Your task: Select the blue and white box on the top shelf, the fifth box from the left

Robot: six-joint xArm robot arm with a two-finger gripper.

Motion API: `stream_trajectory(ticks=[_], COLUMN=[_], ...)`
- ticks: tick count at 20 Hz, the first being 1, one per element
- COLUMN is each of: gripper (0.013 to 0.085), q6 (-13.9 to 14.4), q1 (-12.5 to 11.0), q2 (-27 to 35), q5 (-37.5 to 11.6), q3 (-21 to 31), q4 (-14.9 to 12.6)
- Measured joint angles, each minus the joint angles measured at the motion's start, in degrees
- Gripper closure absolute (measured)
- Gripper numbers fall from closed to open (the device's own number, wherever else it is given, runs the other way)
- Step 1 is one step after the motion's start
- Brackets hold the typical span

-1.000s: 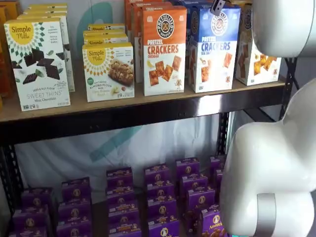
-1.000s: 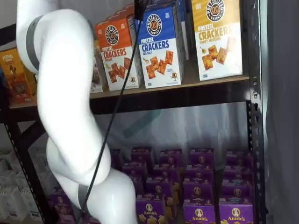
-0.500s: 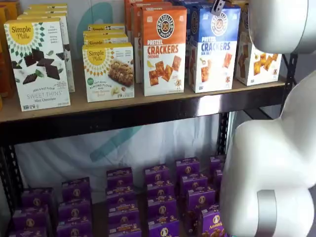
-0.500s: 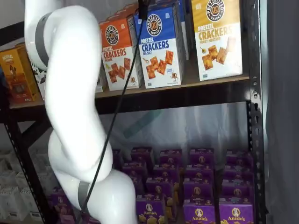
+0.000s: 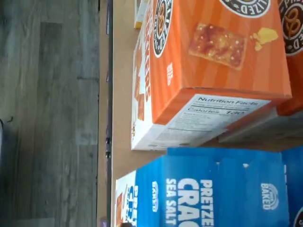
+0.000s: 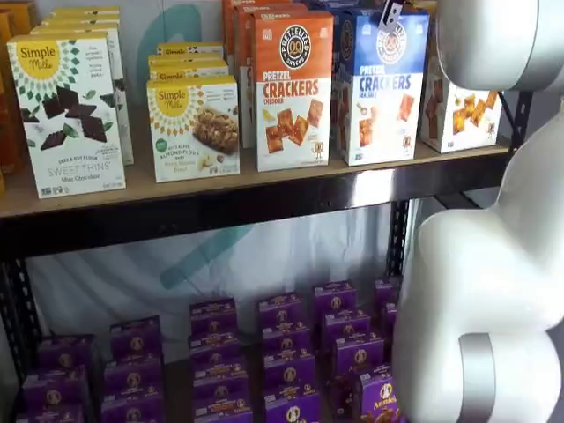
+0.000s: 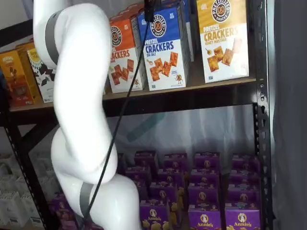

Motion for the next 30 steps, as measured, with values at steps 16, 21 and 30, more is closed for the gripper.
stream_trajectory(ticks=[16,21,30], gripper=[0.0130,0.0130,0.0130], q6=[0.8,1.2,1.8], q1=[3.4,4.2,5.8], q2=[-0.5,0.4,2.8], q5=[-2.4,-0.5,4.3], q3=[2.4,1.3,-2.5], q4=[-5.0,-6.2,-9.7])
